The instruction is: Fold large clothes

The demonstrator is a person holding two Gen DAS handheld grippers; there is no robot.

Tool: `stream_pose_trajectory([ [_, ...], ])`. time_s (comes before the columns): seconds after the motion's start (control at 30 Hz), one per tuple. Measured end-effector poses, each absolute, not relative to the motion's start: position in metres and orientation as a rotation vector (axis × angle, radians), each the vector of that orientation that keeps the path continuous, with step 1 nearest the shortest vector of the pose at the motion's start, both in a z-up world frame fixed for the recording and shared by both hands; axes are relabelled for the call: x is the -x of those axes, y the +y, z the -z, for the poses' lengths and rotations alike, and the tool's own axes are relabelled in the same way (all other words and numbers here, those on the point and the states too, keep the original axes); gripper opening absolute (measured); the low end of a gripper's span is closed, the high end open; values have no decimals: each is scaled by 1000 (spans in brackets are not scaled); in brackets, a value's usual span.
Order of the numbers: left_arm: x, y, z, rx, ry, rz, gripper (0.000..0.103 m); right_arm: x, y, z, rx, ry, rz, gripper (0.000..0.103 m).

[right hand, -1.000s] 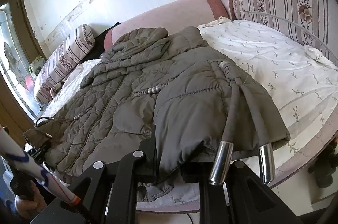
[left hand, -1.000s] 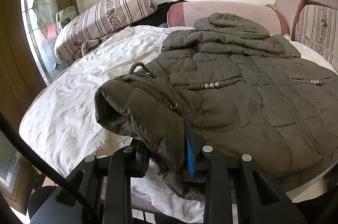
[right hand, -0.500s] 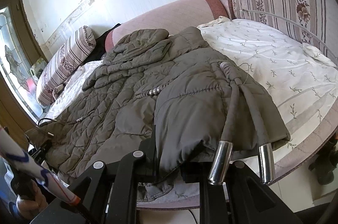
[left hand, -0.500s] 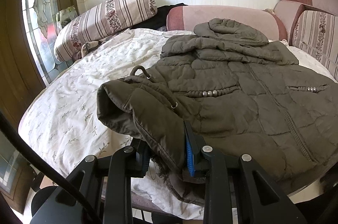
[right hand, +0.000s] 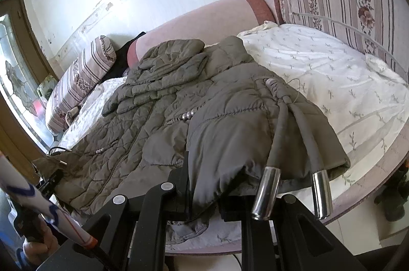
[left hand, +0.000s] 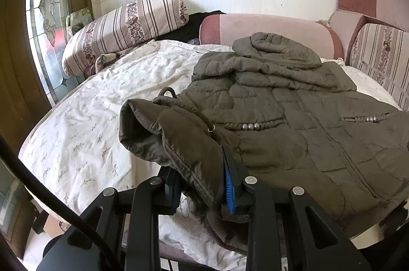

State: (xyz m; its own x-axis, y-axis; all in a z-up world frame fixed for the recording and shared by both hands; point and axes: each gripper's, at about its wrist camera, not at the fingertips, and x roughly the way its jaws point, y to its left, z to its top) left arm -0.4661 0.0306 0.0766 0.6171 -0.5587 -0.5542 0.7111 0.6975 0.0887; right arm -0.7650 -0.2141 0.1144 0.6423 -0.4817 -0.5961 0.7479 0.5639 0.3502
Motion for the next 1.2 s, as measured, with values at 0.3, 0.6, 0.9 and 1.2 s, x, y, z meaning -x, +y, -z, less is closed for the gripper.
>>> stream_pose_trajectory([
  [0.3, 463, 31, -84, -304, 520, 756, 26, 761, -212, -126, -616, 458, 760, 16],
  [0.6, 458, 30, -94, -279, 498, 766, 26, 759, -210, -138, -594, 452, 762, 16],
  [0.9, 457, 33, -104, -261, 478, 774, 26, 757, -208, -150, -577, 446, 761, 16],
  [1.2, 455, 30, -108, -266, 469, 778, 26, 754, -211, -157, -565, 439, 761, 16],
])
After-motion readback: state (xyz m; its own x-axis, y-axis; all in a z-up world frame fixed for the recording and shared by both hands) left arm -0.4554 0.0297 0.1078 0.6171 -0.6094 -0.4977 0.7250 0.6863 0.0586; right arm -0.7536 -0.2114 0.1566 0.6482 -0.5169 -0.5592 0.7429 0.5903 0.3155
